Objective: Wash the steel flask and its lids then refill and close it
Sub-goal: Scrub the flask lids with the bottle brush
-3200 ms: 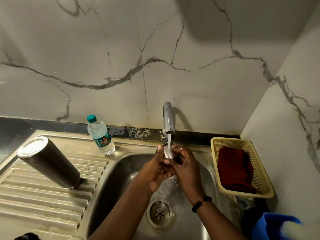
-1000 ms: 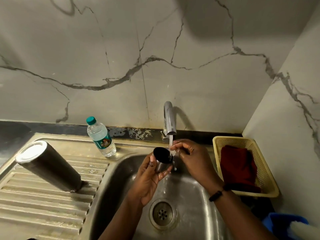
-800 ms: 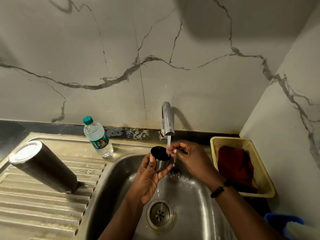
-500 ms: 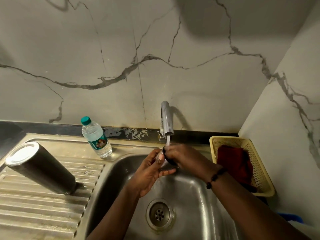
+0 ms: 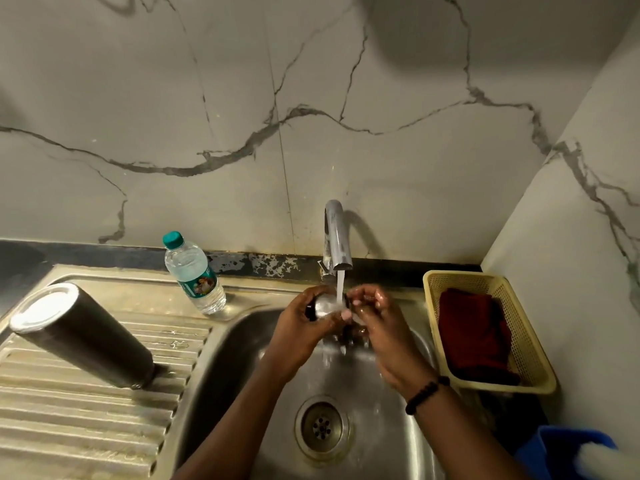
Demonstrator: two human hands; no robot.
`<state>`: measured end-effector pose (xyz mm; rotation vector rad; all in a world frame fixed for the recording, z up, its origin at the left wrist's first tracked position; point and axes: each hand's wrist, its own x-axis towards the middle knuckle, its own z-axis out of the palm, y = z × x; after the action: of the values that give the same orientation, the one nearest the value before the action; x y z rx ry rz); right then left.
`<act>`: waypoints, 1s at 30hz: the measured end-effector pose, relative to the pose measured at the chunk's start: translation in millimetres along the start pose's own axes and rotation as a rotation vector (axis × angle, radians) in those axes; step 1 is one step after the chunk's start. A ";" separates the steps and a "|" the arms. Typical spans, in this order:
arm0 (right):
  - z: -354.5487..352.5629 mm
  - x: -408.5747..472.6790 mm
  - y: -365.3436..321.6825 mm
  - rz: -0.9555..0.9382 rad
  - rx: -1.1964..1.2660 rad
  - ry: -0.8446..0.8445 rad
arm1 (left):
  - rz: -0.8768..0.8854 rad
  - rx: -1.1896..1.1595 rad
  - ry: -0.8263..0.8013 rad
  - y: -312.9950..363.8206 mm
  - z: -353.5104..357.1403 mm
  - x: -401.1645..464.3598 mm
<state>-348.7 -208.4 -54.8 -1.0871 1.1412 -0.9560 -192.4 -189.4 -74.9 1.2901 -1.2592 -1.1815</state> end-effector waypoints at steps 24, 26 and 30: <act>20.0 6.2 21.4 0.333 0.630 -0.173 | -0.115 -0.333 0.292 9.1 34.5 1.9; 20.2 5.2 22.8 0.339 0.624 -0.149 | -0.132 -0.317 0.270 7.6 30.2 2.3; 15.1 9.7 26.0 0.347 0.639 -0.084 | -0.017 -0.179 -0.034 -0.1 23.2 -7.4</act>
<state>-331.2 -209.7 -81.1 -0.3928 0.8282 -0.8964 -215.6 -182.0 -76.8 1.1554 -1.1403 -1.3028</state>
